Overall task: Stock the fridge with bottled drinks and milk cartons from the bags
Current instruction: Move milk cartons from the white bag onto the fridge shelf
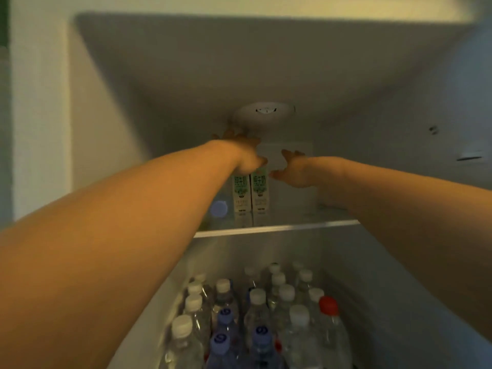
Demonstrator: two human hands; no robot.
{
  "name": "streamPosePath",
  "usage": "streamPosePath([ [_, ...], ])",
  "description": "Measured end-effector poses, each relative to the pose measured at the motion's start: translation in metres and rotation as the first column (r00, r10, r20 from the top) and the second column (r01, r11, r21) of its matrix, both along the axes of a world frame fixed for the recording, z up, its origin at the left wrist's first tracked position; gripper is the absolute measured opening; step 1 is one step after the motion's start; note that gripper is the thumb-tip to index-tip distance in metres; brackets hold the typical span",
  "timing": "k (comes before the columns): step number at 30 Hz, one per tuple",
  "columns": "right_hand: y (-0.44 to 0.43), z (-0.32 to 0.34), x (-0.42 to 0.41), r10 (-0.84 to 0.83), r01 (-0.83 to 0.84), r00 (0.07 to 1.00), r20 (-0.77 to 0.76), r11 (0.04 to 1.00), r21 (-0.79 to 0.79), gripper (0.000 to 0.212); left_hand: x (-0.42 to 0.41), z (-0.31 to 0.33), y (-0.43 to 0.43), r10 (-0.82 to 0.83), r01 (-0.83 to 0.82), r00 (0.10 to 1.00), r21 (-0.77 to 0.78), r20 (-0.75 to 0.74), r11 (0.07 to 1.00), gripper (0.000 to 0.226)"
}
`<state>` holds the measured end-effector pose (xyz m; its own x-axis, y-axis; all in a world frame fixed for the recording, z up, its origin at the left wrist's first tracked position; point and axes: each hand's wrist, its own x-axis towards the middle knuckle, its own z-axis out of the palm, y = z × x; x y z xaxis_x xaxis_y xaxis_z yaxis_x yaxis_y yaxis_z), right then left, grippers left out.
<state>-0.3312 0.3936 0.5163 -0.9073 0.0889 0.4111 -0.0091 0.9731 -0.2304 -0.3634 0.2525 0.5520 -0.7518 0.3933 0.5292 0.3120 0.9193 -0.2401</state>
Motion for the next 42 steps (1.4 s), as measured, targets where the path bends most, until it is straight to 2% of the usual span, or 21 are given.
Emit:
streamPosePath([
  [4,0.0,-0.013,0.024,-0.145,0.146,0.989,-0.041,0.989,0.035,0.084,0.03,-0.018,-0.015,0.003,-0.003,0.999,-0.007,-0.033,1.0,0.071],
  [7,-0.006,-0.027,0.053,-0.212,0.215,0.974,-0.078,0.976,0.03,0.084,0.057,-0.036,-0.03,0.021,-0.022,0.997,-0.016,-0.078,1.0,0.073],
  [13,-0.026,-0.071,0.129,-0.234,0.237,0.968,-0.091,0.971,0.024,0.085,0.118,-0.088,-0.062,-0.06,0.06,0.998,0.0,-0.034,0.998,0.071],
  [17,-0.037,-0.123,0.179,-0.251,0.257,0.952,-0.174,0.966,0.016,0.084,0.149,-0.142,-0.082,-0.142,0.142,0.99,0.003,-0.016,0.99,0.074],
  [26,-0.052,-0.24,0.277,-0.208,0.225,0.961,-0.182,0.971,0.082,0.073,0.223,-0.277,-0.118,-0.343,0.331,0.938,0.161,0.049,0.93,0.078],
  [30,-0.056,-0.294,0.315,-0.144,0.16,0.975,-0.167,0.984,0.082,0.069,0.258,-0.343,-0.131,-0.401,0.35,0.901,0.267,0.166,0.898,0.08],
  [35,-0.059,-0.376,0.364,-0.092,0.098,0.991,-0.099,0.994,0.055,0.065,0.306,-0.429,-0.131,-0.424,0.274,0.832,0.399,0.358,0.875,0.076],
  [42,-0.039,-0.467,0.457,-0.014,0.016,1.0,0.018,0.993,-0.119,0.055,0.404,-0.525,-0.111,-0.389,0.156,0.722,0.414,0.572,0.897,0.075],
])
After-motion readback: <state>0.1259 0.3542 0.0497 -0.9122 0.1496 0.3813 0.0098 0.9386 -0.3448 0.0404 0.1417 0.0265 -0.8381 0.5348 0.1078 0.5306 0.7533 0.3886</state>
